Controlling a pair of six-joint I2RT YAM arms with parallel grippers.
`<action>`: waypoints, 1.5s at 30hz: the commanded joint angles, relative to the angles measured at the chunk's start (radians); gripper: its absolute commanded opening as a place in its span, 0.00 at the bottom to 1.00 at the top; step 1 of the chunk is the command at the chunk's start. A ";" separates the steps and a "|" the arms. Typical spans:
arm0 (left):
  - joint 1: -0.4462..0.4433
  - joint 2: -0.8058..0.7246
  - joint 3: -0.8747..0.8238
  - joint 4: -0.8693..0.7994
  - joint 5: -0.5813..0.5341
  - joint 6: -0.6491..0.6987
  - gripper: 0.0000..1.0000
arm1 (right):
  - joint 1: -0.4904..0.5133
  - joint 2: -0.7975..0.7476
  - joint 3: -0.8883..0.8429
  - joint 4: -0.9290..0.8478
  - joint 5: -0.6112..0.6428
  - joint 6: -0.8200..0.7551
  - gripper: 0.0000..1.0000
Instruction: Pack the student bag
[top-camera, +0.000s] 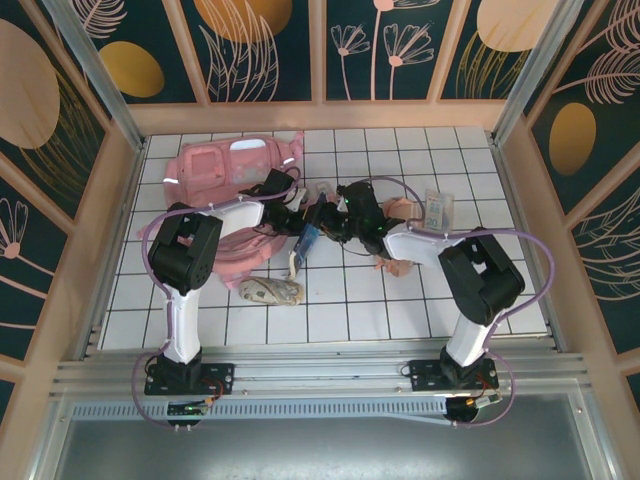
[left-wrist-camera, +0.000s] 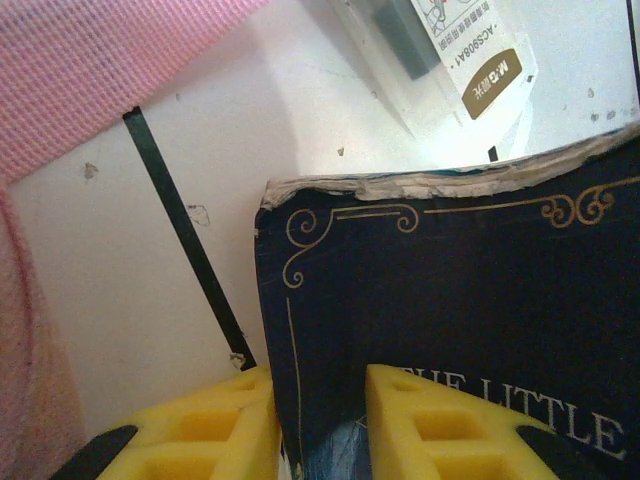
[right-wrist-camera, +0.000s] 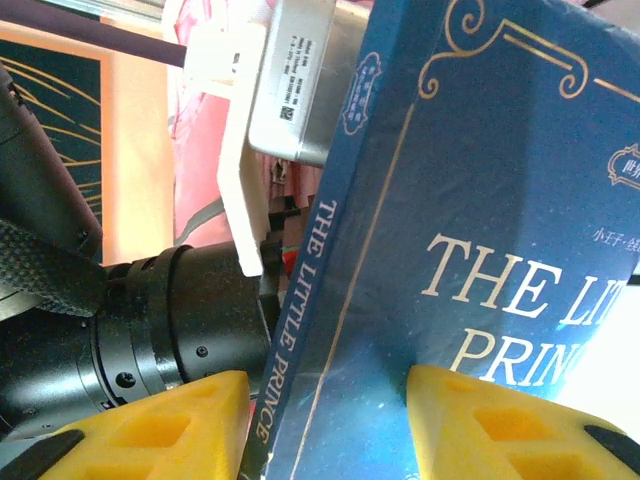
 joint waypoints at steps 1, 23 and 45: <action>-0.042 0.026 -0.020 -0.133 0.095 0.013 0.28 | -0.001 0.027 0.034 -0.245 -0.023 -0.029 0.52; -0.041 -0.201 0.136 -0.364 -0.189 0.113 0.69 | -0.043 -0.054 -0.051 -0.353 -0.059 -0.076 0.00; -0.043 -0.465 -0.334 -0.165 -0.845 0.357 0.94 | -0.079 -0.084 0.042 -0.460 -0.084 -0.142 0.00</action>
